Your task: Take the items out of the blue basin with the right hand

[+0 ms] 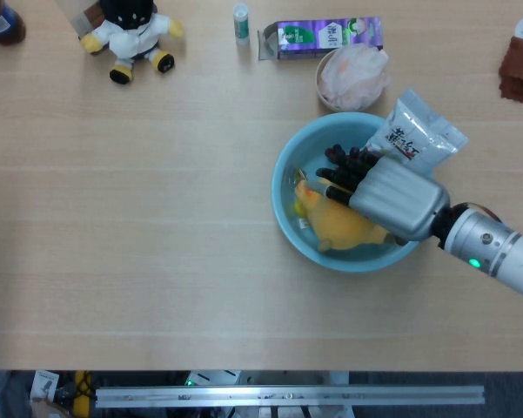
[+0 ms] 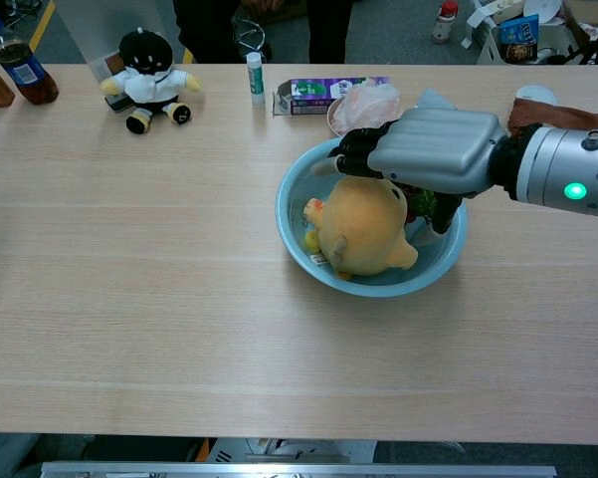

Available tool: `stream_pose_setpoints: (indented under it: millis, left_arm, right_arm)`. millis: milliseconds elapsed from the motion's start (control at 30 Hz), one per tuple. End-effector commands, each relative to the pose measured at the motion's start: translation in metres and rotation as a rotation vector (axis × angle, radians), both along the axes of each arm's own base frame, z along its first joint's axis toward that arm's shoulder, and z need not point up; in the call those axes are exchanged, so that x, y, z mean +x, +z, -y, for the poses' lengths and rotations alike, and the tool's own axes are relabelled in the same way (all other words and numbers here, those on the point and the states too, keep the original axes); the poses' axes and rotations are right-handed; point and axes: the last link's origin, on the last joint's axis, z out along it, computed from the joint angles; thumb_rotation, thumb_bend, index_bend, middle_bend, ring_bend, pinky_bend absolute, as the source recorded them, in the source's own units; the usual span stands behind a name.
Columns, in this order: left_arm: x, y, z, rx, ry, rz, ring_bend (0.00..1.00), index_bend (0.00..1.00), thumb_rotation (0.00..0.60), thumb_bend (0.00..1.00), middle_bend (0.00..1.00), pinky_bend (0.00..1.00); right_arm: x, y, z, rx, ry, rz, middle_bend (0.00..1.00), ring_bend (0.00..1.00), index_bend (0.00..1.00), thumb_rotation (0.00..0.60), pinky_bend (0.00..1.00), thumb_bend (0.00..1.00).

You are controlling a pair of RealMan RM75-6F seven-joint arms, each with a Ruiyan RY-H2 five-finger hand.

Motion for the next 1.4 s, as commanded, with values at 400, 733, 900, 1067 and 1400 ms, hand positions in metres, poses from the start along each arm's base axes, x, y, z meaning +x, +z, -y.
stream_pose_setpoints:
  millis: [400, 733, 900, 1067, 1400]
  left_arm:
    - [-0.004, 0.002, 0.001, 0.005, 0.009, 0.0, 0.26, 0.32, 0.6, 0.36, 0.24, 0.23]
    - [-0.005, 0.004, 0.001, 0.011, 0.007, 0.001, 0.26, 0.32, 0.6, 0.36, 0.24, 0.23]
    - [-0.004, 0.005, 0.001, 0.012, 0.005, -0.001, 0.26, 0.32, 0.6, 0.36, 0.24, 0.23]
    - [-0.004, 0.005, 0.002, 0.013, 0.005, -0.002, 0.26, 0.32, 0.6, 0.36, 0.24, 0.23]
    - [-0.005, 0.007, 0.003, 0.02, 0.0, 0.003, 0.26, 0.32, 0.6, 0.36, 0.24, 0.23]
  right_arm:
    - [0.01, -0.018, -0.002, -0.002, 0.002, 0.002, 0.24, 0.2, 0.17, 0.6, 0.42, 0.03]
    - [0.013, -0.019, 0.009, -0.043, -0.035, 0.053, 0.47, 0.5, 0.48, 0.6, 0.72, 0.18]
    - [0.025, -0.004, 0.016, -0.082, -0.04, 0.149, 0.5, 0.54, 0.51, 0.6, 0.73, 0.18]
    - [0.038, 0.014, 0.023, -0.125, -0.034, 0.243, 0.5, 0.55, 0.52, 0.6, 0.74, 0.18]
    - [0.065, 0.033, 0.049, -0.216, -0.022, 0.357, 0.5, 0.55, 0.52, 0.6, 0.74, 0.18]
